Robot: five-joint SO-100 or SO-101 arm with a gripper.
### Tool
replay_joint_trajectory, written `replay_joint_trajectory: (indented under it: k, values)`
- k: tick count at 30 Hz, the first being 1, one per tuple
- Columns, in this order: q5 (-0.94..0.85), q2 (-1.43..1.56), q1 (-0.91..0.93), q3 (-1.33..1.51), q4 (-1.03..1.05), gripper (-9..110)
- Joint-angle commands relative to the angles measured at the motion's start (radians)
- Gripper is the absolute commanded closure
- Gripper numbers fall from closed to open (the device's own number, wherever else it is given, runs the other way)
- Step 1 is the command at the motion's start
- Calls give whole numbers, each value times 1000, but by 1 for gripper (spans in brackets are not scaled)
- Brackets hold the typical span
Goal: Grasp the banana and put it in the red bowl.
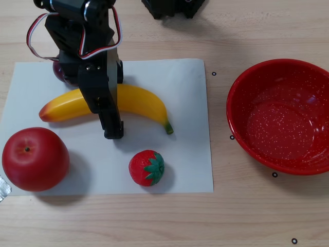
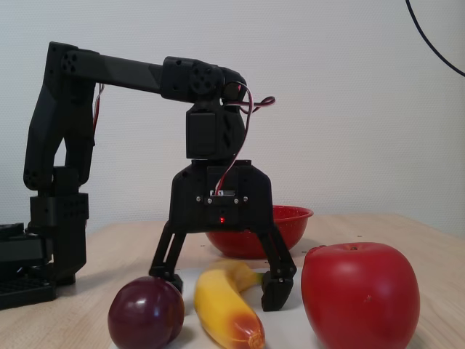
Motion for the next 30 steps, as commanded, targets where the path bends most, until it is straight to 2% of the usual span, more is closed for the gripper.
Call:
replay_joint_trajectory:
  k: [1, 13, 23, 30]
  values:
    - [-23, 69, -15, -98, 44, 66]
    - [-58, 123, -32, -153, 170, 101]
    - [-94, 150, -12, -370, 430, 101]
    - [-69, 187, 2, -485, 531, 101]
